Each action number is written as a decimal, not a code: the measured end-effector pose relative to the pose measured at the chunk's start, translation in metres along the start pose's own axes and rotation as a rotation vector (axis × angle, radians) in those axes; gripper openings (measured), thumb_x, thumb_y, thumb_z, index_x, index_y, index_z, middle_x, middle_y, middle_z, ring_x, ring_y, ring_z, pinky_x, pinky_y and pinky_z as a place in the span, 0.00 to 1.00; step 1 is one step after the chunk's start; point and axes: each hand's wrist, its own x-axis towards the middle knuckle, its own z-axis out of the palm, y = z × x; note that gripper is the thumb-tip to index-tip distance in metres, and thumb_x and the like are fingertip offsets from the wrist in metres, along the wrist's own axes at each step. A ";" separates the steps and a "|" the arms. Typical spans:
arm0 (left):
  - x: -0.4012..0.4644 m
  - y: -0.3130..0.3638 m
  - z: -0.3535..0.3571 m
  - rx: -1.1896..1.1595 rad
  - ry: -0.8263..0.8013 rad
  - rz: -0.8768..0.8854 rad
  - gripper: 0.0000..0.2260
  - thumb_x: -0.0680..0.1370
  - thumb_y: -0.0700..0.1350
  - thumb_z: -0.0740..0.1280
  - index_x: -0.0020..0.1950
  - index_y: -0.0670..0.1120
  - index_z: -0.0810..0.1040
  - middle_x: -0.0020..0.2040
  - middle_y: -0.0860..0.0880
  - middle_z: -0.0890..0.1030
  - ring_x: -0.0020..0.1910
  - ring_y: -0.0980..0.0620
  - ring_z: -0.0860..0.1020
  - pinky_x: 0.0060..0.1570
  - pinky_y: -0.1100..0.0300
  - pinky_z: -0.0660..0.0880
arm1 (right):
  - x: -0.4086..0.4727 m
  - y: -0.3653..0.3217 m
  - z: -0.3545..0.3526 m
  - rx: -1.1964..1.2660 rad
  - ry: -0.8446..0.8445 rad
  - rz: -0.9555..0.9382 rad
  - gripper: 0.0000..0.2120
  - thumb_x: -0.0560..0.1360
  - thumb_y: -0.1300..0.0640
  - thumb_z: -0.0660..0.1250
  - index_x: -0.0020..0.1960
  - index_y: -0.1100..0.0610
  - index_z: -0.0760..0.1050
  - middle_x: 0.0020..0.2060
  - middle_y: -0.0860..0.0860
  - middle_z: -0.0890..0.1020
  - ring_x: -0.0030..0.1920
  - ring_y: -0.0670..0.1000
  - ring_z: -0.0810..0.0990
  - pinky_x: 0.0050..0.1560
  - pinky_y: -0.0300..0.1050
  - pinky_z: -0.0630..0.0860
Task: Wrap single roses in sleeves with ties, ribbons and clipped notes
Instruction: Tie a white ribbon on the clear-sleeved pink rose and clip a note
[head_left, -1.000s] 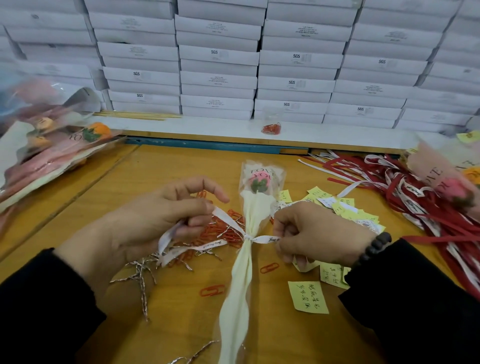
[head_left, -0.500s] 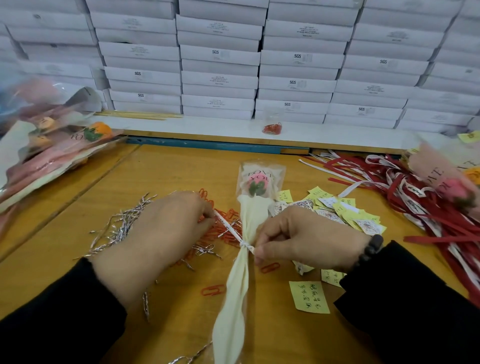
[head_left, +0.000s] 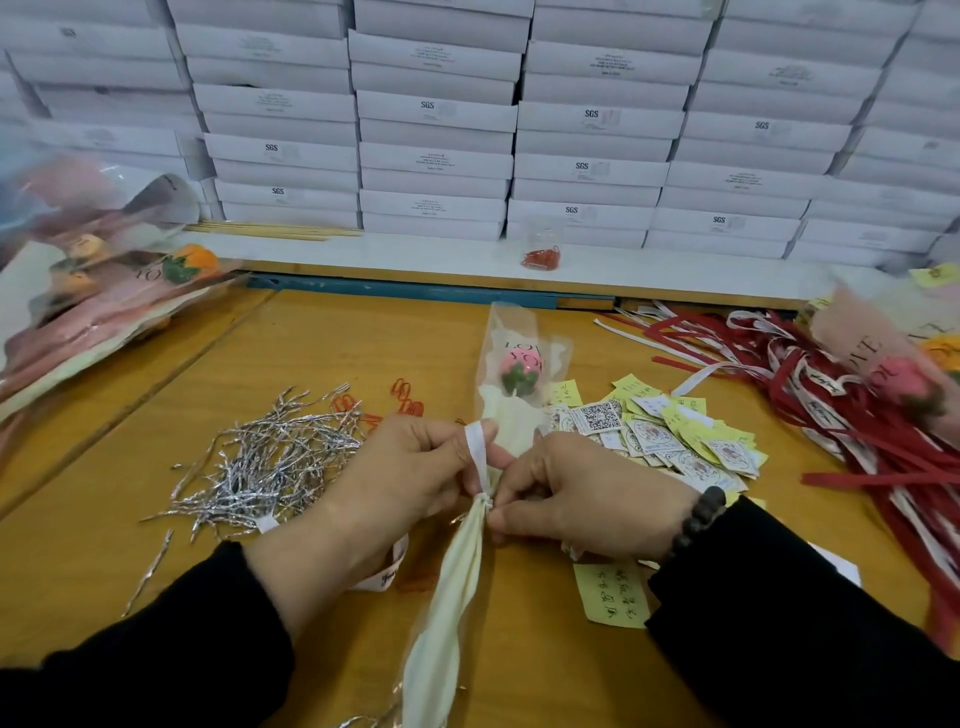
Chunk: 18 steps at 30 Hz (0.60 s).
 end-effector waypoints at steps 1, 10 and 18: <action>0.000 0.001 -0.001 0.027 0.007 -0.005 0.19 0.69 0.51 0.65 0.38 0.33 0.81 0.22 0.50 0.72 0.19 0.57 0.59 0.22 0.68 0.55 | 0.000 0.000 0.000 0.015 0.004 0.014 0.08 0.74 0.55 0.68 0.38 0.57 0.82 0.21 0.42 0.74 0.23 0.41 0.70 0.28 0.32 0.69; 0.000 0.003 -0.005 0.388 -0.090 -0.001 0.20 0.77 0.48 0.64 0.25 0.45 0.79 0.19 0.52 0.71 0.18 0.60 0.63 0.22 0.71 0.60 | -0.006 0.004 -0.017 -0.024 0.013 0.123 0.15 0.74 0.51 0.67 0.34 0.60 0.77 0.26 0.45 0.76 0.27 0.40 0.74 0.32 0.36 0.72; 0.003 -0.004 -0.009 0.470 -0.051 0.011 0.22 0.74 0.53 0.67 0.23 0.43 0.77 0.19 0.49 0.70 0.20 0.55 0.62 0.25 0.66 0.61 | -0.007 0.009 -0.020 0.828 -0.092 0.166 0.18 0.78 0.62 0.58 0.32 0.61 0.78 0.23 0.51 0.71 0.18 0.43 0.64 0.18 0.32 0.58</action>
